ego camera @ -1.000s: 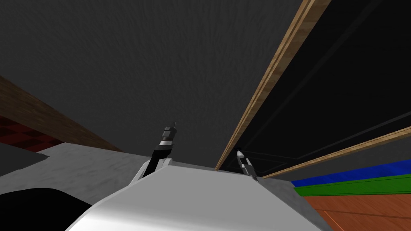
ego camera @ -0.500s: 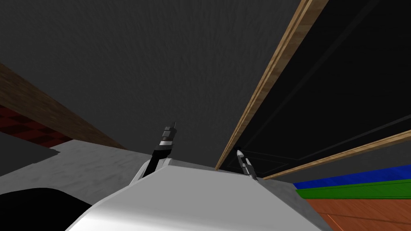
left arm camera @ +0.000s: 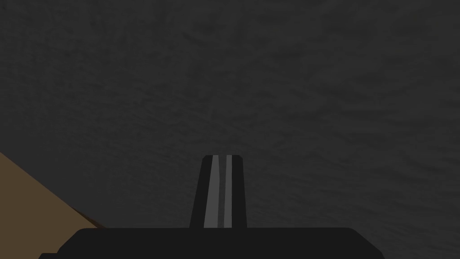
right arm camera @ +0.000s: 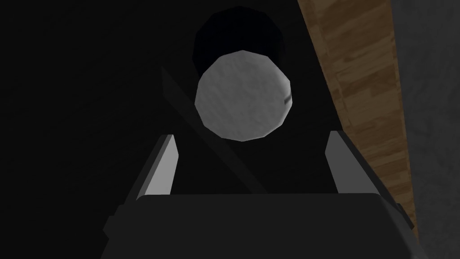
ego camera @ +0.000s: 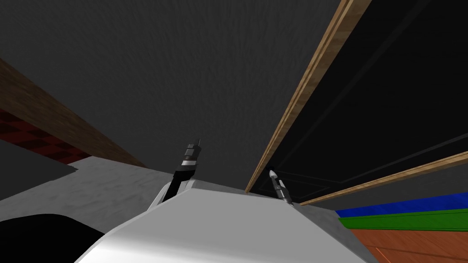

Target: Pull the door open

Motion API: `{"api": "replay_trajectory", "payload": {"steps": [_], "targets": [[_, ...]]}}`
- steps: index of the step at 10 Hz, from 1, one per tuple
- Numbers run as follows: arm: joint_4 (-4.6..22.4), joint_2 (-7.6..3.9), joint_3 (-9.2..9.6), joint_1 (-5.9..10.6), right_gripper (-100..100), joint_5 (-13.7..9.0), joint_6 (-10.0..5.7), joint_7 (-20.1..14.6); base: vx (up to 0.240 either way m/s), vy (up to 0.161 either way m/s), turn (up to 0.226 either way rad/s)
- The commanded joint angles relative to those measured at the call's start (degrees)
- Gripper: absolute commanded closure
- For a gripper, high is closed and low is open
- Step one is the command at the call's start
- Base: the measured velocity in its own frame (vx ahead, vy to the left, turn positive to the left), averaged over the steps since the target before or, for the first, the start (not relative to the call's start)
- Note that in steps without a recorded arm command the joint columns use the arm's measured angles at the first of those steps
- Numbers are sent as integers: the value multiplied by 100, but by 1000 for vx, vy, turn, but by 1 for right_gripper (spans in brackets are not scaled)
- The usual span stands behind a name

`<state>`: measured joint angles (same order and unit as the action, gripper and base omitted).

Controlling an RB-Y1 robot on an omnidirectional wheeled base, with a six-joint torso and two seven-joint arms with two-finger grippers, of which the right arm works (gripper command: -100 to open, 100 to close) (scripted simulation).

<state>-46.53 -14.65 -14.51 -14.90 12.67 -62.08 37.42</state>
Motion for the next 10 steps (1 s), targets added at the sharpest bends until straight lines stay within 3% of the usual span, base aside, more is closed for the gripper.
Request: {"api": "replay_trajectory", "payload": {"steps": [1, 10], "targets": [[-23, 2, 24, -7, -100, -50, 16, -158, -20, -9, 22], [-229, 22, 338, -60, -100, -724, 170, -1534, -33, -15, 44]]}}
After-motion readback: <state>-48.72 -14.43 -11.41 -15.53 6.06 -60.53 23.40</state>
